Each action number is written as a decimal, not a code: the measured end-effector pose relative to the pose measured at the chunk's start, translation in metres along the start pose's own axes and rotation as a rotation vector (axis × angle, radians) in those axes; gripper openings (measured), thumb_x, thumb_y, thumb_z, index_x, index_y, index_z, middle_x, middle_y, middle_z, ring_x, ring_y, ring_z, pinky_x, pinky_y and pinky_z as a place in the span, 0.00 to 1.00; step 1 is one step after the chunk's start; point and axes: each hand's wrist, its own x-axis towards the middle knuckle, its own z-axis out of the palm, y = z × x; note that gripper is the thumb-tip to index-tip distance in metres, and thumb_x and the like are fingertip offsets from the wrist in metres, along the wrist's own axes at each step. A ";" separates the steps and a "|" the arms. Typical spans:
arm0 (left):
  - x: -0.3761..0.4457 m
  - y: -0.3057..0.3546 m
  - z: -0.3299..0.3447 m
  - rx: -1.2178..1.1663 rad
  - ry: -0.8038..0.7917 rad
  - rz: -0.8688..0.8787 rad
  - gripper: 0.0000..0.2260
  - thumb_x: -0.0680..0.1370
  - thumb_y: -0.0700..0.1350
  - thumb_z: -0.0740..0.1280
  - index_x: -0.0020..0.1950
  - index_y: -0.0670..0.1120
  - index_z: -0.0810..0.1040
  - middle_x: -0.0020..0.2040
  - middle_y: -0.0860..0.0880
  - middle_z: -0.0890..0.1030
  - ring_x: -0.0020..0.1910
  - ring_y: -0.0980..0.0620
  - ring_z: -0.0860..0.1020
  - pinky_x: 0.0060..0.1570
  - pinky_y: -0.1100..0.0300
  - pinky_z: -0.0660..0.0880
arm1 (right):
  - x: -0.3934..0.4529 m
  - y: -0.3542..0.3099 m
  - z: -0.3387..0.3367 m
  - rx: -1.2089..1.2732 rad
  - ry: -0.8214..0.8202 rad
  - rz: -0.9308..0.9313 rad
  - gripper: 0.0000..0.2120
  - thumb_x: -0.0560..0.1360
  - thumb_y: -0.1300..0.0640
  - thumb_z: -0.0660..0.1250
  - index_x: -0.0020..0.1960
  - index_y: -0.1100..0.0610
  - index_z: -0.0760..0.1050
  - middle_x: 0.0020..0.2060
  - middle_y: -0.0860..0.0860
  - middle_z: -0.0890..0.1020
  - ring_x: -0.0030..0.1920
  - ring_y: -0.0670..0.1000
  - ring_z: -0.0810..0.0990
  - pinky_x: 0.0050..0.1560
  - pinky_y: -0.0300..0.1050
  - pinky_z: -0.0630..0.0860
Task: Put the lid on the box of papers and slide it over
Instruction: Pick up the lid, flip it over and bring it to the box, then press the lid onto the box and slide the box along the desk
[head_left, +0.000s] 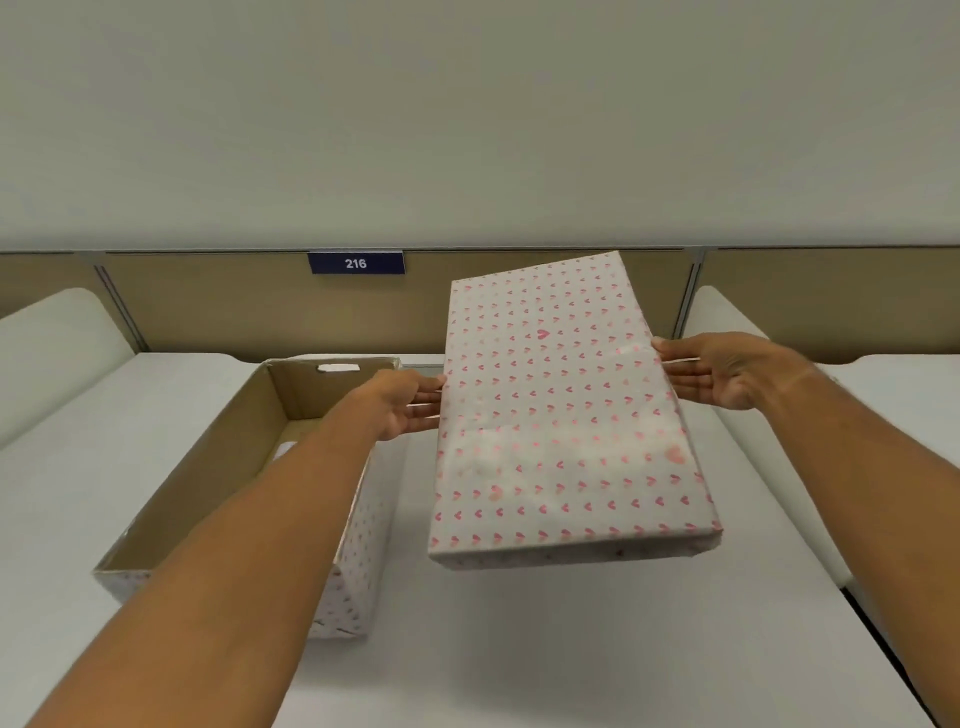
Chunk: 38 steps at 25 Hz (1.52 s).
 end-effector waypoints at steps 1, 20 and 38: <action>-0.005 0.002 -0.011 -0.006 0.009 0.002 0.08 0.78 0.41 0.68 0.54 0.39 0.79 0.50 0.42 0.83 0.47 0.46 0.83 0.41 0.53 0.81 | 0.001 0.000 0.009 -0.002 -0.021 -0.004 0.18 0.72 0.56 0.74 0.57 0.63 0.77 0.47 0.58 0.83 0.43 0.54 0.83 0.33 0.45 0.83; -0.029 0.005 -0.263 0.103 0.259 -0.021 0.07 0.77 0.43 0.70 0.48 0.39 0.79 0.39 0.45 0.82 0.37 0.50 0.81 0.35 0.57 0.79 | 0.001 0.011 0.261 -0.135 -0.196 0.021 0.20 0.71 0.57 0.75 0.58 0.66 0.77 0.49 0.60 0.84 0.43 0.54 0.85 0.43 0.48 0.83; 0.038 -0.035 -0.334 0.164 0.137 -0.058 0.12 0.76 0.45 0.72 0.54 0.39 0.78 0.50 0.42 0.83 0.48 0.45 0.83 0.54 0.49 0.81 | 0.007 0.050 0.351 -0.177 -0.004 0.123 0.17 0.73 0.56 0.72 0.57 0.65 0.75 0.51 0.62 0.83 0.45 0.58 0.84 0.45 0.53 0.81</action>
